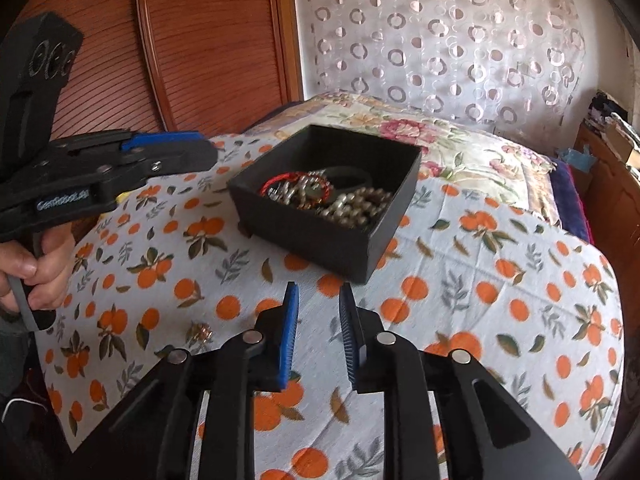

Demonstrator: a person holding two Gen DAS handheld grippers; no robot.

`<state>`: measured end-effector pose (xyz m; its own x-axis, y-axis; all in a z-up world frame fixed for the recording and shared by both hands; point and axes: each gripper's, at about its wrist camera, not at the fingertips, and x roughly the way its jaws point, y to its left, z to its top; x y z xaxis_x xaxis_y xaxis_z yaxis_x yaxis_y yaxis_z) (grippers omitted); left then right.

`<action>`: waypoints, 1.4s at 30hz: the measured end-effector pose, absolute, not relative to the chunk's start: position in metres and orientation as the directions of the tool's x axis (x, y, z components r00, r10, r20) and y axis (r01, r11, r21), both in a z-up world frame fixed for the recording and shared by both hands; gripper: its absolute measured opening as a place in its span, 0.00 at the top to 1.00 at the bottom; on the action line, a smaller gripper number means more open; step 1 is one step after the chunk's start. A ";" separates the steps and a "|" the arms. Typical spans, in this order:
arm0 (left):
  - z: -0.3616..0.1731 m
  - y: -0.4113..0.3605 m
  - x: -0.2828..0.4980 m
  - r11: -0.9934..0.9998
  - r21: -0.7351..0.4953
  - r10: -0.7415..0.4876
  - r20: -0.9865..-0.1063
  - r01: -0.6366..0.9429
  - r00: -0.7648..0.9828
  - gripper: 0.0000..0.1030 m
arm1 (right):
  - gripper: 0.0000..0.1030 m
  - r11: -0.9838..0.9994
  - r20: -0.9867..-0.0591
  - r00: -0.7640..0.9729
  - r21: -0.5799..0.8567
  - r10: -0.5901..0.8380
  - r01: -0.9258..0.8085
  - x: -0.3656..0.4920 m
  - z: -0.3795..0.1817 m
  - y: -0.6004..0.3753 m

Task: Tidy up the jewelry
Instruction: 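Grasp the gold ring with the right tool while the left tool moves to the gold flower earring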

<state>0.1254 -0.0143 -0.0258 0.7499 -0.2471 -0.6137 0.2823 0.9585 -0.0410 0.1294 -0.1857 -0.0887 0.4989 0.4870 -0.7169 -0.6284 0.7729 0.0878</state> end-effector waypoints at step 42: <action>-0.084 -0.027 0.071 0.939 -0.085 -0.294 -0.703 0.334 0.647 0.57 | 0.88 0.756 -0.766 0.481 0.011 0.427 -0.654 0.116 -0.110 -0.170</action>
<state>0.0705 -0.0270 -0.0835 0.6475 -0.2936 -0.7032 0.3336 0.9389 -0.0849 0.1156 -0.1697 -0.1098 0.4810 0.4271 -0.7657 -0.6541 0.7563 0.0109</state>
